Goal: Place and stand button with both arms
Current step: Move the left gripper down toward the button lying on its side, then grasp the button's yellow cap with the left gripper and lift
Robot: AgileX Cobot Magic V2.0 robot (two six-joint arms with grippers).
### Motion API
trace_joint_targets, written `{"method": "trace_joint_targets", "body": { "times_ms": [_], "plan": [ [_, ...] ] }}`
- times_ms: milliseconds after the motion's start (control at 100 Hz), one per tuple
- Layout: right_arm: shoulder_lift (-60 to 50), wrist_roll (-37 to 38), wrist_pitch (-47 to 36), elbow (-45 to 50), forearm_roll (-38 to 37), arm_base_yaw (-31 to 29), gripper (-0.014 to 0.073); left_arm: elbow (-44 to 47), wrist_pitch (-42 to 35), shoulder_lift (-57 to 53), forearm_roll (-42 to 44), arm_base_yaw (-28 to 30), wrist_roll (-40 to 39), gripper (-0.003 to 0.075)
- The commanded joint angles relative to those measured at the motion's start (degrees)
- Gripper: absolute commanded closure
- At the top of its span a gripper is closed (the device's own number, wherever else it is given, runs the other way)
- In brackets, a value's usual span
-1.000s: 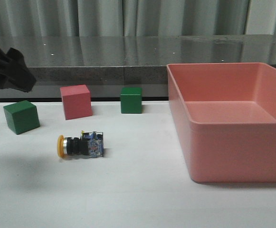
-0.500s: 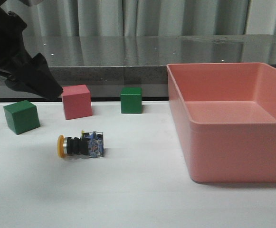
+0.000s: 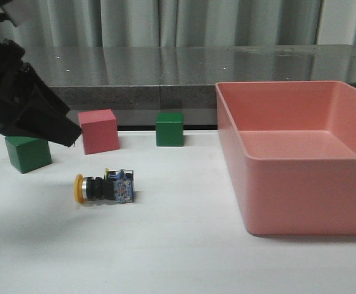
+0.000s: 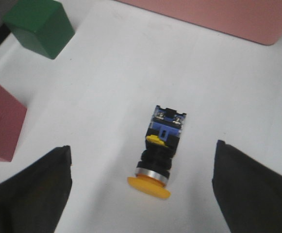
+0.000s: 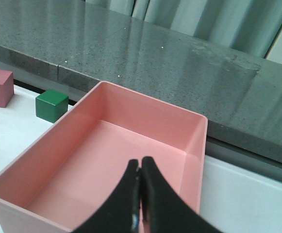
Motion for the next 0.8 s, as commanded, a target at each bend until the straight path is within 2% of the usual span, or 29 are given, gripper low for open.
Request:
{"method": "trace_joint_targets", "body": {
  "times_ms": [0,190,350,520,790],
  "plan": [
    [0.1,0.0,-4.1,-1.6,0.4,-0.3,0.0703,-1.7,0.1,-0.7,-4.4,0.1,1.1,0.0155],
    [0.1,0.0,-4.1,-1.6,0.4,-0.3,0.0703,-1.7,0.8,2.6,-5.1,0.0,3.1,0.0155],
    [0.0,0.0,-4.1,-1.6,0.4,-0.3,0.0703,-1.7,4.3,6.3,-5.6,0.0,14.8,0.0155],
    [0.0,0.0,-4.1,-1.6,0.4,-0.3,0.0703,-1.7,9.1,10.2,-11.0,0.0,24.9,0.0155],
    [0.0,0.0,-4.1,-1.6,0.4,-0.3,0.0703,-1.7,9.9,13.2,-12.7,0.0,28.9,0.0155]
  ]
}}
